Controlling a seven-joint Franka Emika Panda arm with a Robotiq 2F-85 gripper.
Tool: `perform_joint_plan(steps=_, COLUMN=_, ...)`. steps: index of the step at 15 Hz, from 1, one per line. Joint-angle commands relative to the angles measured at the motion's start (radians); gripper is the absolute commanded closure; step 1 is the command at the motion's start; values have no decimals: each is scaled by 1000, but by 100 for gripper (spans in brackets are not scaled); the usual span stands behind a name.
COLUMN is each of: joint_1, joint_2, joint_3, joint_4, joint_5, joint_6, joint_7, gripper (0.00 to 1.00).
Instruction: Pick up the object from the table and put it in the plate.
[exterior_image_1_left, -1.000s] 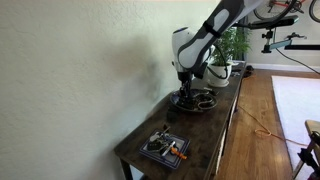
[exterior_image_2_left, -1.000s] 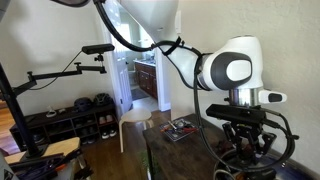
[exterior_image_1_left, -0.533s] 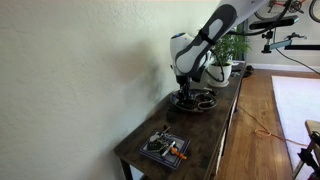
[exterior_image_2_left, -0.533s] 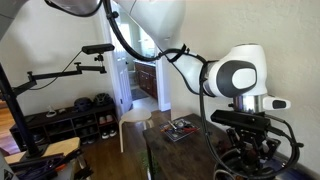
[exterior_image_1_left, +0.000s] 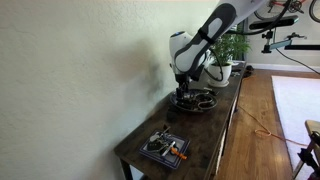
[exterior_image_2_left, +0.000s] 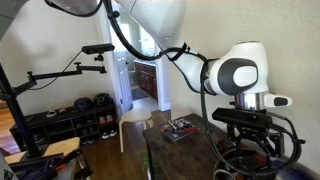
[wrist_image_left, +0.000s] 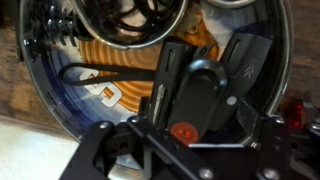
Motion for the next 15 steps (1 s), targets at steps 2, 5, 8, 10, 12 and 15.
perform_joint_plan(steps=2, joint_1=-4, joint_2=-119, joint_3=29, joint_4=-89, joint_5=6, joint_6=-50, joint_7=11, gripper=0)
perform_joint_plan(steps=5, joint_1=-2, joint_2=-176, joint_3=43, joint_4=-125, joint_5=14, joint_6=-92, joint_7=14, gripper=0)
perform_joint_plan(steps=8, joint_1=-4, joint_2=-225, joint_3=57, joint_4=-161, joint_5=28, joint_6=-122, joint_7=16, gripper=0)
perform_joint_plan(steps=10, joint_1=-2, joint_2=-253, joint_3=62, joint_4=-187, joint_5=32, joint_6=-124, joint_7=20, gripper=0)
perform_joint_plan(steps=12, joint_1=0, joint_2=-275, joint_3=64, joint_4=-211, joint_5=34, joint_6=-122, joint_7=26, gripper=0)
perform_joint_plan(steps=15, joint_1=-3, joint_2=-220, joint_3=63, joint_4=-149, joint_5=21, joint_6=-116, joint_7=6, gripper=0)
